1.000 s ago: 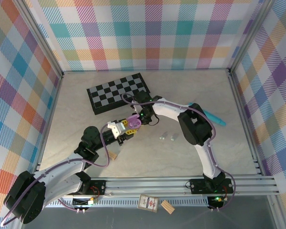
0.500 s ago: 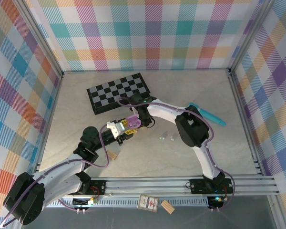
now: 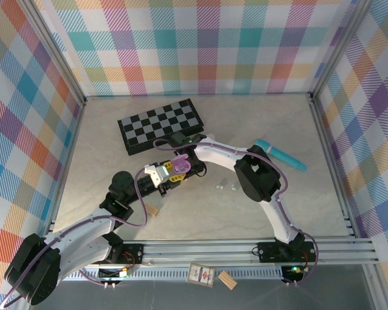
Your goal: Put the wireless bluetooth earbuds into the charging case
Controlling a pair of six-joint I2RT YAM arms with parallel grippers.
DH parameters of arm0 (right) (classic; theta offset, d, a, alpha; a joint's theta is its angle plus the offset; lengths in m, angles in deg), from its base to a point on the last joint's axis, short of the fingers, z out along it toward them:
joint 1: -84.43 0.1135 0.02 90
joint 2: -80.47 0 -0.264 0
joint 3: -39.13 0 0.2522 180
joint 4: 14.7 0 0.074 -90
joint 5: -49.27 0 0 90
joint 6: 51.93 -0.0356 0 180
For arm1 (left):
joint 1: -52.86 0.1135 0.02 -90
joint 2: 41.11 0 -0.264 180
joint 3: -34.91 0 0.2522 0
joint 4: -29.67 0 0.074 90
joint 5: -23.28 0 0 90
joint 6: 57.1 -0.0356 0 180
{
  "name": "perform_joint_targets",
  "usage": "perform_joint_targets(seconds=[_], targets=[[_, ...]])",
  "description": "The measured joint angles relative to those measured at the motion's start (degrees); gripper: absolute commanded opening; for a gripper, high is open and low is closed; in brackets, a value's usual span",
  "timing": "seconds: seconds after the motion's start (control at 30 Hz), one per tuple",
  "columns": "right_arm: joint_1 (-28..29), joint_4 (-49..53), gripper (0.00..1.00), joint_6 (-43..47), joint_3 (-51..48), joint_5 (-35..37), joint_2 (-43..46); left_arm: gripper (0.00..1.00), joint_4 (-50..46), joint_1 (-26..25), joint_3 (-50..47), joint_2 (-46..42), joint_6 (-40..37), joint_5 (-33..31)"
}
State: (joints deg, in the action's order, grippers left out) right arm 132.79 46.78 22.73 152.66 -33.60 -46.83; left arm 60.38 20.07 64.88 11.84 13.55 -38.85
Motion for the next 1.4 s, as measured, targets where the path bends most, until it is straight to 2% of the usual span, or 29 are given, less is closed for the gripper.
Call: perform_joint_targets(seconds=[0.4,0.7,1.0,1.13,1.27,1.4], targets=[[-0.24,3.76,0.47,1.73,-4.39,1.18,4.5,0.29,-0.9,0.0,0.02,-0.59,-0.02,0.02],[-2.8,-1.55,0.49,0.57,-8.7,-5.03,9.07,0.29,-0.9,0.0,0.0,-0.85,0.15,0.07],[-7.41,-12.24,0.64,-3.1,-21.4,-10.36,20.22,0.29,1.33,1.09,-0.74,-0.24,2.32,-0.37],[-8.9,-19.26,0.72,-3.21,-30.16,-10.69,29.05,0.28,1.77,2.16,-0.74,1.51,3.93,-1.16],[-9.14,-25.86,0.81,1.49,-38.14,-11.69,39.98,0.28,1.46,2.64,-0.68,3.65,5.25,-1.62],[-9.11,-30.56,0.91,10.93,-42.16,-18.18,49.51,0.28,0.35,2.73,-0.42,5.2,6.12,-1.6]])
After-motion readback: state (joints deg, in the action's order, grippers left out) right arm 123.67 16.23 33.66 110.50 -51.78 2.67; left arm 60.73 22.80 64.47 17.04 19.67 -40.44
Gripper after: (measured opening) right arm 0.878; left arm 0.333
